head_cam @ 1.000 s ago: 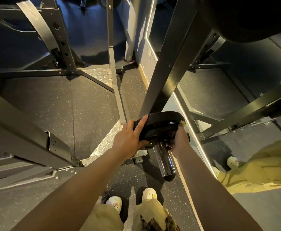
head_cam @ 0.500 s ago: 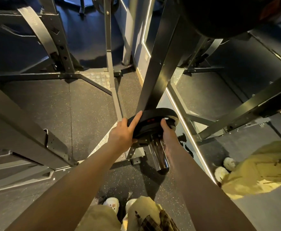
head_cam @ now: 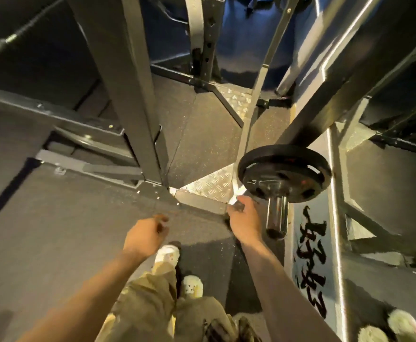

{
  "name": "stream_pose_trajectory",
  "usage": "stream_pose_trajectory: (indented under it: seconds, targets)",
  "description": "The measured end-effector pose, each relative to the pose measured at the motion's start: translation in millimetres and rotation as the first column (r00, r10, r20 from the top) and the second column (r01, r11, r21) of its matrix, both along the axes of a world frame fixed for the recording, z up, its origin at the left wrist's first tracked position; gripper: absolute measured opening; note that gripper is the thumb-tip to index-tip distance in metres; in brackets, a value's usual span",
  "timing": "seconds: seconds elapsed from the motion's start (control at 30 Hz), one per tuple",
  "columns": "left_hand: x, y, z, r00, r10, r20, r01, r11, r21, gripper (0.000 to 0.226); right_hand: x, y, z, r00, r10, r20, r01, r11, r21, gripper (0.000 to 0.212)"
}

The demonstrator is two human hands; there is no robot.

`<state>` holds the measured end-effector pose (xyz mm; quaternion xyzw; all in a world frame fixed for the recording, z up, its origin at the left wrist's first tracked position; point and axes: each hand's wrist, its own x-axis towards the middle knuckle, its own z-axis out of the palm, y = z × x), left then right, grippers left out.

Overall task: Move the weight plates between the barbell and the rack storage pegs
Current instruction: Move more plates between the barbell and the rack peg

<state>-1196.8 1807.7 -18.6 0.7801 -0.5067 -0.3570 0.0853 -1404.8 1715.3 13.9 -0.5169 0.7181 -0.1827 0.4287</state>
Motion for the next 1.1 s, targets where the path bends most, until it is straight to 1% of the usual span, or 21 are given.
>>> stream_pose_trajectory:
  seconds: [0.03,0.07,0.1,0.13,0.17,0.23,0.33,0.4,0.43,0.5,0.53,0.57,0.63,0.7,0.77,0.83,0.87,0.93,0.97,1.03,1.1]
  targets:
    - [9.5,23.3,-0.3,0.995,0.096,-0.033,-0.096,0.995,0.006,0.027,14.1,2.9,-3.9,0.991,0.123,0.050,-0.129,0.984,0.122,0.021]
    - [17.1,41.3,-2.1,0.985,0.166,-0.051,-0.166,0.986,0.001,0.024,29.6,6.8,0.1,0.974,0.188,0.124,-0.213,0.949,0.234,0.012]
    - [24.7,58.5,-1.6,0.969,0.235,-0.072,-0.235,0.972,0.005,0.019,45.3,12.3,-0.4,0.954,0.205,0.220,-0.270,0.904,0.332,0.007]
    - [36.6,79.8,-0.9,0.948,0.307,-0.087,-0.308,0.951,-0.002,0.013,69.2,23.5,3.8,0.938,0.196,0.287,-0.305,0.861,0.406,0.008]
    - [44.2,92.2,-0.5,0.927,0.359,-0.105,-0.361,0.933,0.001,0.010,83.5,32.0,3.5,0.930,0.172,0.323,-0.311,0.838,0.448,0.011]
    - [78.8,134.5,1.8,0.853,0.505,-0.131,-0.509,0.861,0.005,0.014,135.2,63.9,8.1,0.902,0.254,0.350,-0.402,0.788,0.465,0.016]
    - [137.4,200.5,0.7,0.752,0.633,-0.183,-0.629,0.773,0.088,0.028,213.2,112.0,12.4,0.828,0.435,0.354,-0.559,0.682,0.471,0.015]
    - [168.3,233.1,-2.1,0.736,0.645,-0.207,-0.630,0.764,0.141,0.031,253.4,126.5,10.5,0.813,0.465,0.351,-0.581,0.690,0.431,0.017]
    - [189.2,256.7,-3.8,0.711,0.675,-0.196,-0.659,0.738,0.145,0.031,282.3,137.9,7.8,0.814,0.464,0.349,-0.578,0.707,0.408,0.016]
    - [232.5,302.2,-5.3,0.627,0.756,-0.185,-0.746,0.652,0.134,0.030,339.9,164.5,4.2,0.809,0.476,0.345,-0.585,0.713,0.387,0.011]
    - [252.8,323.2,-6.2,0.570,0.799,-0.190,-0.792,0.596,0.132,0.028,367.6,179.7,1.3,0.796,0.495,0.350,-0.604,0.696,0.388,0.012]
    - [281.4,351.3,-7.0,0.505,0.841,-0.192,-0.837,0.532,0.130,0.024,406.3,202.7,-3.8,0.761,0.543,0.355,-0.649,0.652,0.393,0.016]
    - [317.2,380.6,-6.1,0.428,0.882,-0.198,-0.884,0.454,0.110,0.018,452.3,231.9,-7.1,0.680,0.641,0.357,-0.731,0.554,0.398,0.023]
    - [356.2,422.1,-2.5,0.333,0.925,-0.183,-0.927,0.357,0.118,0.016,505.3,274.4,-5.7,0.538,0.772,0.339,-0.821,0.387,0.420,0.023]
    - [389.1,452.3,0.1,0.276,0.948,-0.158,-0.946,0.297,0.129,0.016,546.9,306.9,-0.1,0.411,0.844,0.344,-0.868,0.247,0.431,0.019]
    - [410.1,465.3,0.3,0.241,0.956,-0.168,-0.955,0.265,0.136,0.019,574.5,321.0,3.1,0.339,0.876,0.344,-0.884,0.172,0.435,0.017]
    - [419.2,468.9,1.5,0.238,0.955,-0.178,-0.954,0.264,0.140,0.019,587.9,324.2,3.0,0.325,0.885,0.333,-0.886,0.161,0.435,0.017]
    - [441.7,469.5,4.0,0.248,0.946,-0.207,-0.951,0.279,0.133,0.019,618.9,325.7,1.6,0.341,0.896,0.284,-0.883,0.201,0.425,0.020]
    - [454.6,470.1,3.1,0.248,0.943,-0.224,-0.950,0.281,0.134,0.018,636.8,326.8,0.3,0.366,0.890,0.272,-0.876,0.232,0.422,0.021]
    - [473.6,466.2,5.3,0.260,0.928,-0.266,-0.942,0.304,0.142,0.014,667.5,325.7,-0.1,0.408,0.869,0.279,-0.865,0.271,0.423,0.021]
    - [500.5,462.3,3.2,0.274,0.912,-0.304,-0.924,0.337,0.178,0.010,704.8,324.3,-6.4,0.418,0.857,0.302,-0.861,0.267,0.434,0.017]
